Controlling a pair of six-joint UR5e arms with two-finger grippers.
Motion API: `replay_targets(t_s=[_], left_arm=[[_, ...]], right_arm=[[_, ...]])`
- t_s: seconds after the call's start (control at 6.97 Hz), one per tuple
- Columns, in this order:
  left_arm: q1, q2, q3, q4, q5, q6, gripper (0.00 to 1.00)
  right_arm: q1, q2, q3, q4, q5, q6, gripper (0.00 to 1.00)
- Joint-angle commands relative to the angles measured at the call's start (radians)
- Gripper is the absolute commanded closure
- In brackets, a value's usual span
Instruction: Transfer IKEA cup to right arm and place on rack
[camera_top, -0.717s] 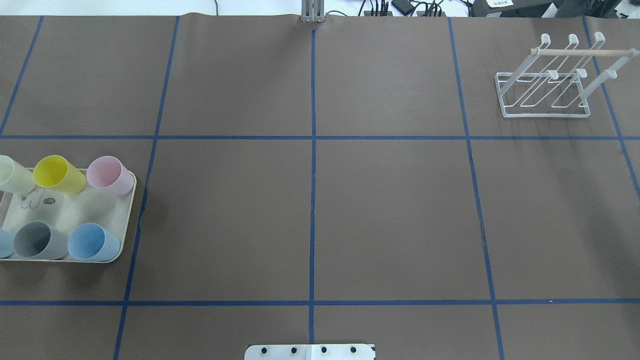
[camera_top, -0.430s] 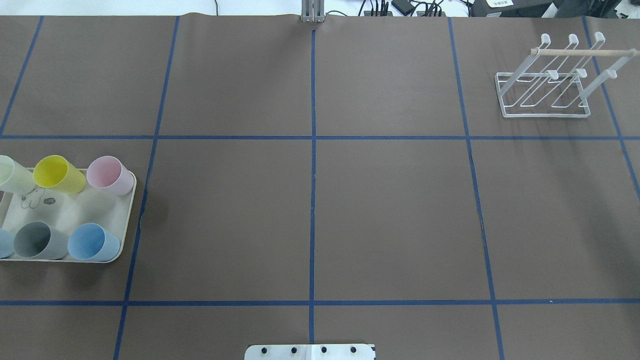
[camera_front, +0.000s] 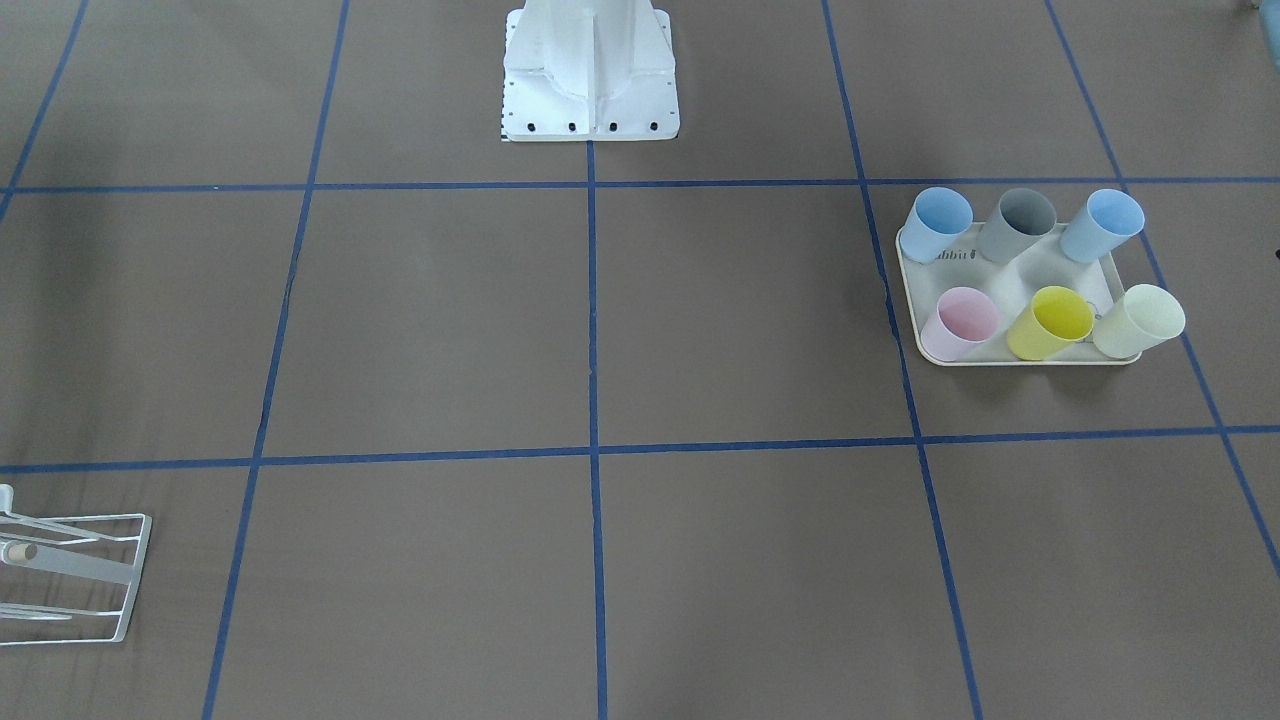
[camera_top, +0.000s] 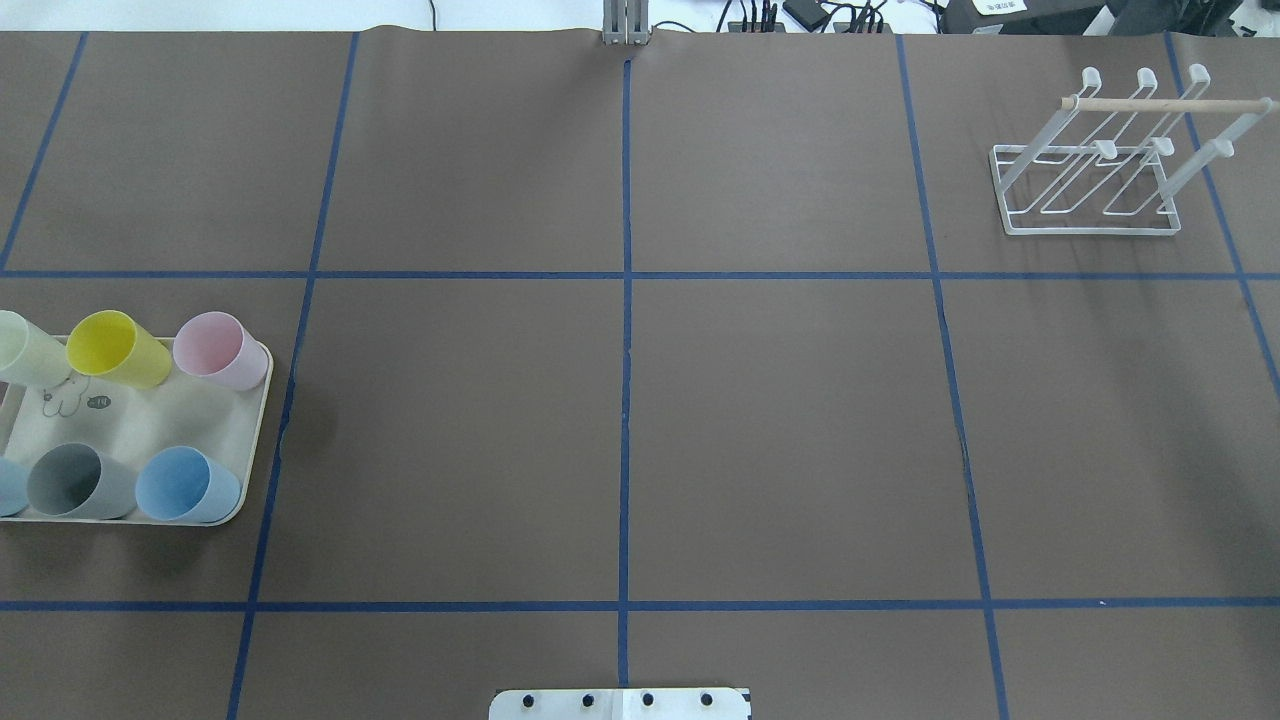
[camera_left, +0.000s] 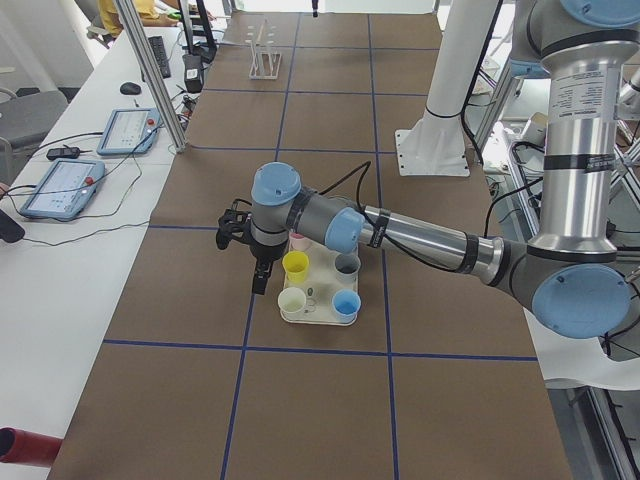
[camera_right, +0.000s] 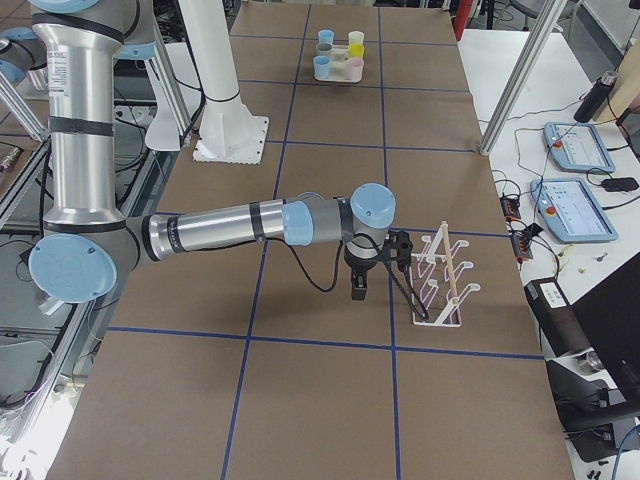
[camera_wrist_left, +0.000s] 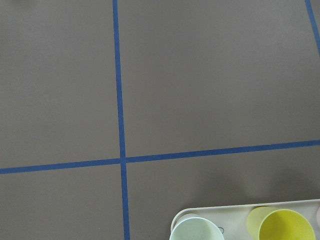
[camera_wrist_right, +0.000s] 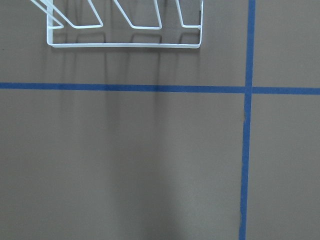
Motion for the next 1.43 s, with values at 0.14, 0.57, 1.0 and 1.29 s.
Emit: replay_targets(t_s=[0.14, 0.57, 1.0, 1.29], left_arm=[[0.036, 0.013, 0.026, -0.004, -0.158, 0.0, 0.0], [0.094, 0.018, 0.054, -0.149, -0.159, -0.009, 0.0], [0.114, 0.207, 0.074, -0.351, -0.073, 0.016, 0.0], [0.271, 0.237, 0.082, -0.376, -0.055, -0.149, 0.0]], right_arm=[[0.0, 0.01, -0.036, -0.001, 0.004, 0.005, 0.0], [-0.002, -0.028, -0.113, 0.13, 0.009, 0.002, 0.0], [-0.002, -0.031, -0.168, 0.325, 0.073, 0.064, 0.0], [-0.003, -0.037, -0.156, 0.328, 0.08, 0.125, 0.0]])
